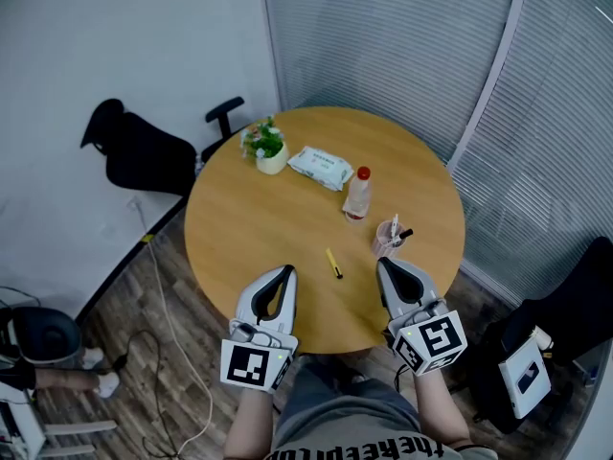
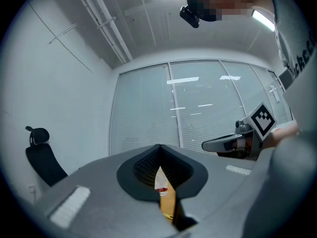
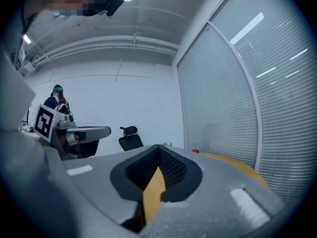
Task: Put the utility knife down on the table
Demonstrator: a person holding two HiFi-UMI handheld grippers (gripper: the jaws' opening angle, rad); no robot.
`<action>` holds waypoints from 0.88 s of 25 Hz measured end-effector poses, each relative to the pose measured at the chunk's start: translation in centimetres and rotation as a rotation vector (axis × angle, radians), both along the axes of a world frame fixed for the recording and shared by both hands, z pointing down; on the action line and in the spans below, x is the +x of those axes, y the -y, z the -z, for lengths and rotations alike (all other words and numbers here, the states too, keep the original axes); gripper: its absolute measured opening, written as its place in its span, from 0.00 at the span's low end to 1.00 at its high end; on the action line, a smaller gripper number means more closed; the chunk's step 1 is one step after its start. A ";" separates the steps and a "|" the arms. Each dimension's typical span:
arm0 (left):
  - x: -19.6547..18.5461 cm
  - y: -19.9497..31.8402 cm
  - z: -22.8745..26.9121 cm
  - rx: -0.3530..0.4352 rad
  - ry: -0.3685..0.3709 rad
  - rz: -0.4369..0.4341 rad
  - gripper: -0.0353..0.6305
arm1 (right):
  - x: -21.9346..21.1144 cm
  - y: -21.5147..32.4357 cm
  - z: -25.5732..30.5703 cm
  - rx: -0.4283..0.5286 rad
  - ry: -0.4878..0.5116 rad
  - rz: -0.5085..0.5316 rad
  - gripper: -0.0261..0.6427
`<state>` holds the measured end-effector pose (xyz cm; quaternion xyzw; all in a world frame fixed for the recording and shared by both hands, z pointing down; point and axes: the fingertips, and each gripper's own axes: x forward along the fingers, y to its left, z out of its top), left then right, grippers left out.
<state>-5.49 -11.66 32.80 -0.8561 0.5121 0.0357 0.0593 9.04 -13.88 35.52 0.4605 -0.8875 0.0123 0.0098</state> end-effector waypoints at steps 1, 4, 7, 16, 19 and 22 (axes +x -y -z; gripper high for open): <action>0.1 -0.1 0.1 0.001 0.000 0.001 0.07 | 0.1 -0.1 0.1 0.005 -0.001 0.001 0.04; 0.2 -0.2 0.3 0.004 0.000 0.002 0.07 | 0.0 -0.3 0.4 0.012 -0.012 0.008 0.04; 0.3 -0.2 0.4 0.004 0.000 0.000 0.07 | -0.2 -0.3 0.7 0.016 -0.011 0.012 0.04; -0.1 0.2 0.4 0.005 -0.004 0.002 0.07 | -0.3 0.1 0.8 0.022 0.005 0.006 0.04; -0.3 0.4 0.3 0.004 -0.006 0.002 0.07 | -0.6 0.2 0.9 0.020 0.000 0.005 0.04; -0.5 0.9 0.2 0.002 -0.007 -0.002 0.07 | -0.8 0.6 0.7 0.019 0.002 0.003 0.04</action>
